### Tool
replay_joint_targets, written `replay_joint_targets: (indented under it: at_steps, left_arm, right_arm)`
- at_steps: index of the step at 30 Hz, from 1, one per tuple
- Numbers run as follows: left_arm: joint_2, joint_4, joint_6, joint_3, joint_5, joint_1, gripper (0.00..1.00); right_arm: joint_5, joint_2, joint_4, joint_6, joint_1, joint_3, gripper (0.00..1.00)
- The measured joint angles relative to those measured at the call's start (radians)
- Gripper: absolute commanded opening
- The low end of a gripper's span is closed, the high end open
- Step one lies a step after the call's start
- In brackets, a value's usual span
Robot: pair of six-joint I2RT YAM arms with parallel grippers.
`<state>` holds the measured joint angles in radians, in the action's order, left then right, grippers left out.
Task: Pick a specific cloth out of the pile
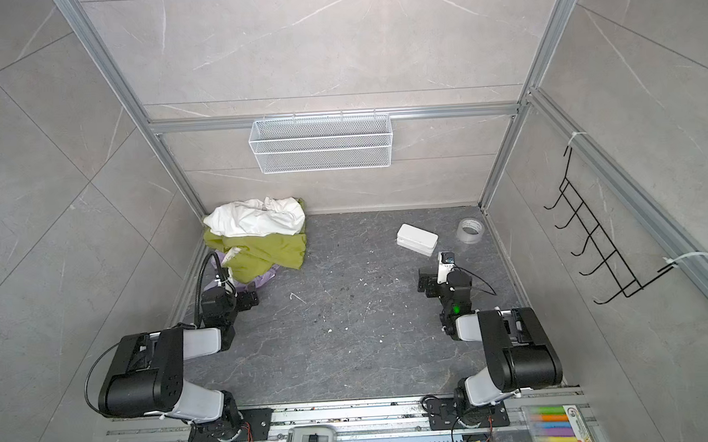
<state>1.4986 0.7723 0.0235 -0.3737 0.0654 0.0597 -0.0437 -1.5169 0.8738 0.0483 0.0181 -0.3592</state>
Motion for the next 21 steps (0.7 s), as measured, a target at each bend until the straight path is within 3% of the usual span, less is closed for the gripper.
replay_joint_targets:
  at_steps: [21]
  left_arm:
    - [0.0,0.0,0.0,0.0,0.0,0.0,1.0]
  right_arm:
    - [-0.01,0.0,-0.003,0.0,-0.001,0.0,0.99]
